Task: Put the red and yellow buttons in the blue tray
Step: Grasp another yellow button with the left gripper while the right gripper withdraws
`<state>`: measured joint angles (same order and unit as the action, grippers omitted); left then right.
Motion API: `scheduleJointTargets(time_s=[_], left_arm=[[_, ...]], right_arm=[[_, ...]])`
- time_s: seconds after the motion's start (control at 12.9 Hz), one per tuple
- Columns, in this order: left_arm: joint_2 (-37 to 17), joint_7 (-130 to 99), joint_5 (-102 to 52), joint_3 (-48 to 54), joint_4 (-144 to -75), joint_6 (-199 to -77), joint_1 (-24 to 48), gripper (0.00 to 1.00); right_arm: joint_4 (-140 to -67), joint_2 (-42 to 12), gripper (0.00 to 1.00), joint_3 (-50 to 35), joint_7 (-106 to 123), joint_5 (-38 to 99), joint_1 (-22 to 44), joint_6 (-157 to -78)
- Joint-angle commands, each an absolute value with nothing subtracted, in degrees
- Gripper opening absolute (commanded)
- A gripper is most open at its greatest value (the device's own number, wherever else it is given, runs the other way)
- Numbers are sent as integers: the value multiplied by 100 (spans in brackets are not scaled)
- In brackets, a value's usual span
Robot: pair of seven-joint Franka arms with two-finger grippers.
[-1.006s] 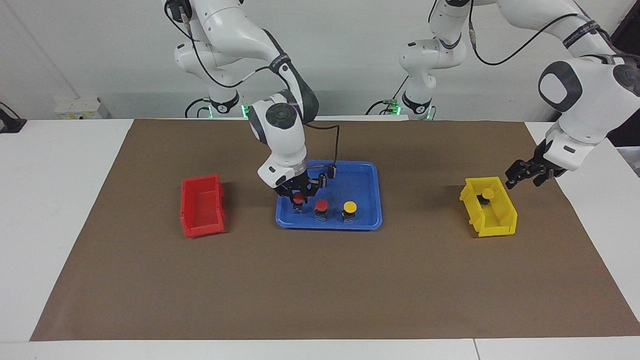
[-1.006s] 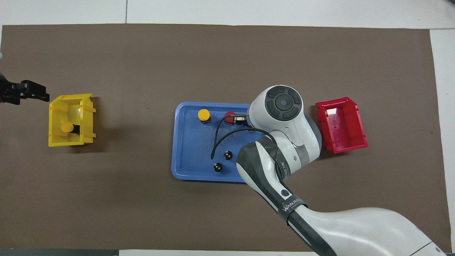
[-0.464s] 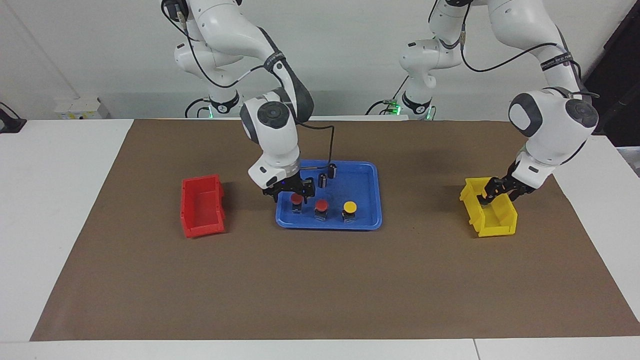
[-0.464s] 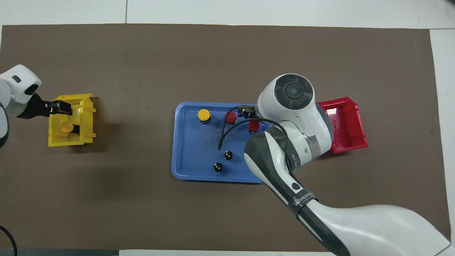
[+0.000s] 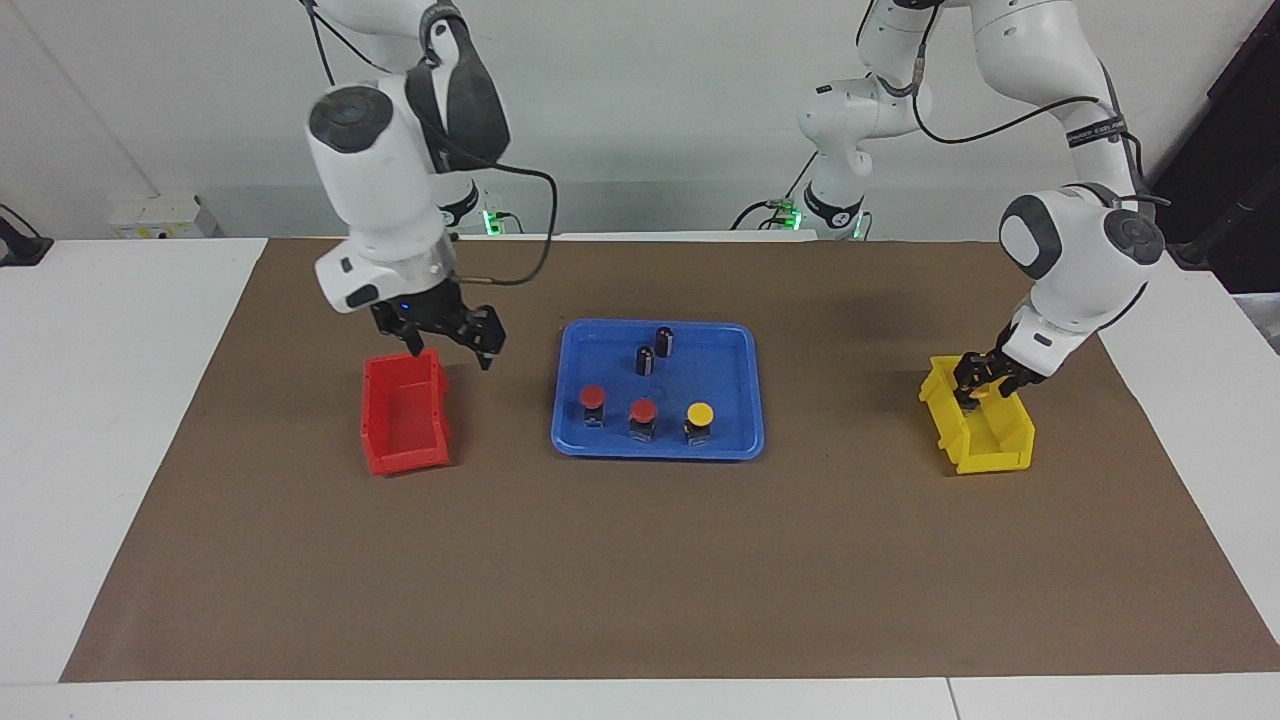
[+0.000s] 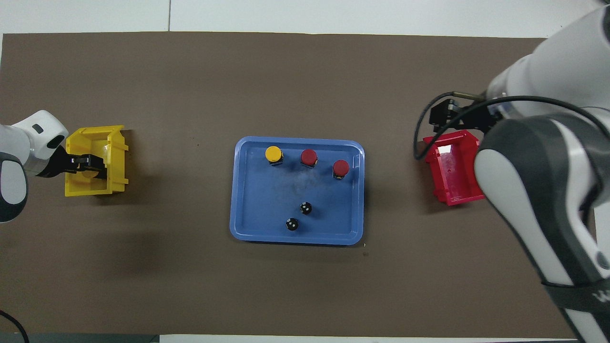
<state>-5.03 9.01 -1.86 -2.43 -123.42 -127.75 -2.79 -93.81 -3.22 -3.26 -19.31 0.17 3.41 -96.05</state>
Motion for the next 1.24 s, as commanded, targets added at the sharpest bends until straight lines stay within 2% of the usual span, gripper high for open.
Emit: scheduleJointTargets(time_s=[0.0, 0.15, 0.31, 0.46, 0.62, 0.77, 1.16], left_arm=[[-264, 985, -211, -220, -12595, -12955, -352, 2], [-377, 810, -211, -229, -12123, -12746, -317, 2], [-737, 704, 138, -211, -10853, -11748, -151, 2], [-1062, 162, 858, -211, -9882, -10595, 611, 1], [-1037, -1449, 862, -167, -9983, -10607, 1446, 2], [-897, -2974, 285, -141, -10693, -12076, 2132, 1], [-1160, -3190, -360, -149, -10881, -12602, 3136, 2]], right_arm=[[-9108, -150, 100, -396, -1085, -26, -252, -8995], [-8729, -219, 100, -335, -390, -35, -666, -8536], [-8849, -141, 100, -264, 358, -61, -975, -8560], [-9026, -44, 100, -123, 361, -131, -853, -8604], [-9079, -18, 100, -88, 352, -255, -765, -8623], [-9123, 35, 100, 174, 352, -264, -555, -8561], [-9343, 193, 100, 150, 247, -272, -527, -8648]])
